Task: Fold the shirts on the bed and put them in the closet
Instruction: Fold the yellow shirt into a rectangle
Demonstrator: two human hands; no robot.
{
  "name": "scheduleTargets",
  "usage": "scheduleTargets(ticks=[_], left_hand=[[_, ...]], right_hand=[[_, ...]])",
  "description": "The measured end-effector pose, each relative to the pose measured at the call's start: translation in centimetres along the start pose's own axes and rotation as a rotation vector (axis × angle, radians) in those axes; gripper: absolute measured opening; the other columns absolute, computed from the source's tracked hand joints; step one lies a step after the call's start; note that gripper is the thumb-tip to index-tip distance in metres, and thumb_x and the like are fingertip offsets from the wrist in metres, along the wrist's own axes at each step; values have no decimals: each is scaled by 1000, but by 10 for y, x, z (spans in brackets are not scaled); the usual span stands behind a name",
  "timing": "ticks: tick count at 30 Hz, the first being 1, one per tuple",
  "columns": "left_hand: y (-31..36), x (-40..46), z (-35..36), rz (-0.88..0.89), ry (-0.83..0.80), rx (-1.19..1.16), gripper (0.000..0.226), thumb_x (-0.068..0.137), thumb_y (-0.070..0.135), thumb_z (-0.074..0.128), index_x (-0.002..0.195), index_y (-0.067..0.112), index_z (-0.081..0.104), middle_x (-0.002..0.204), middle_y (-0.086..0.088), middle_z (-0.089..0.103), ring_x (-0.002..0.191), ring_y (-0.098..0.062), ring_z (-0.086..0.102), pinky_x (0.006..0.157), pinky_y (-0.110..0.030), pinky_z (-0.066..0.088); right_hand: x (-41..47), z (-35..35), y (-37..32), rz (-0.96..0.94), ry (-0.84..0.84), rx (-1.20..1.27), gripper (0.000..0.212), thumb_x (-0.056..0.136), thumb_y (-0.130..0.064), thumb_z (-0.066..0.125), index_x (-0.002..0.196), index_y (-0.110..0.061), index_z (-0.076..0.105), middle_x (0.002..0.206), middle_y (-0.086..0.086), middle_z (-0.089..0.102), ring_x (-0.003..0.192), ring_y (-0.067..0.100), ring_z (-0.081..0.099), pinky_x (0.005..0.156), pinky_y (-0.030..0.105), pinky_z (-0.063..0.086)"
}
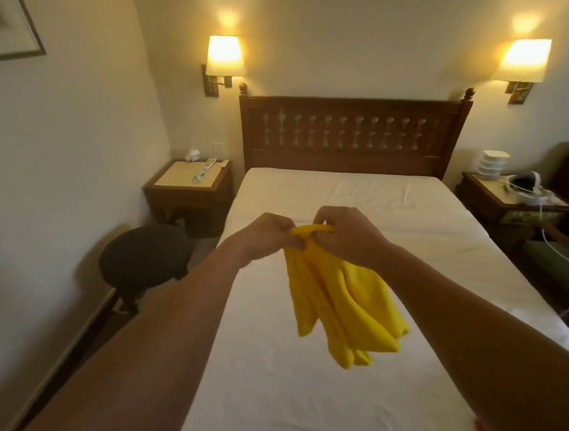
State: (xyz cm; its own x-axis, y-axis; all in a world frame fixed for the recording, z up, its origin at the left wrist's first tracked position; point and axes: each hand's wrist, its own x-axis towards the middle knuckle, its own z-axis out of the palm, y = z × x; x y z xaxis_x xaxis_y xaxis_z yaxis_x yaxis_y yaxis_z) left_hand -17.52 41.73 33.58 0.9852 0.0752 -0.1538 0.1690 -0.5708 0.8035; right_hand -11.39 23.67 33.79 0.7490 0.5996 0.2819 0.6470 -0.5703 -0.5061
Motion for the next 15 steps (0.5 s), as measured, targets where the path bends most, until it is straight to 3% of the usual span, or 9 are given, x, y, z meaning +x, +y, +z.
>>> scheduleTargets(ticks=[2,4,7,11,15], left_hand=[[6,3,2,49,34,40,14,90,24,74,94,10,72,92,-8,66,94,-21,60,74,-28,46],[19,4,3,114,41,23,16,87,23,77,91,8,73,87,-10,65,88,-19,59,73,-29,47],[34,6,6,175,18,-14,13,83,20,80,84,12,70,84,-8,64,85,-20,59,75,-34,50],[34,6,-1,154,-1,85,13,84,23,79,91,18,70,98,-7,67,94,-27,64,78,-38,53],[30,3,-15,91,-48,431,18,83,22,78,99,14,74,96,-7,69,88,-23,64,69,-32,48]], right_hand=[[-11,-10,16,31,-119,-184,7,83,-30,70,82,-27,63,78,-3,62,74,22,59,64,32,45],[-22,-13,27,119,-204,-235,20,82,-27,69,69,-28,54,72,-4,59,72,23,59,60,30,42],[-34,-12,45,252,-102,-34,22,79,-15,64,60,-20,54,61,0,55,59,19,52,54,28,37],[-48,-16,55,299,35,261,26,85,2,57,68,-17,60,65,0,53,62,13,48,59,28,39],[-56,-11,58,314,6,314,12,92,-4,60,88,-13,66,84,6,62,76,16,55,65,29,46]])
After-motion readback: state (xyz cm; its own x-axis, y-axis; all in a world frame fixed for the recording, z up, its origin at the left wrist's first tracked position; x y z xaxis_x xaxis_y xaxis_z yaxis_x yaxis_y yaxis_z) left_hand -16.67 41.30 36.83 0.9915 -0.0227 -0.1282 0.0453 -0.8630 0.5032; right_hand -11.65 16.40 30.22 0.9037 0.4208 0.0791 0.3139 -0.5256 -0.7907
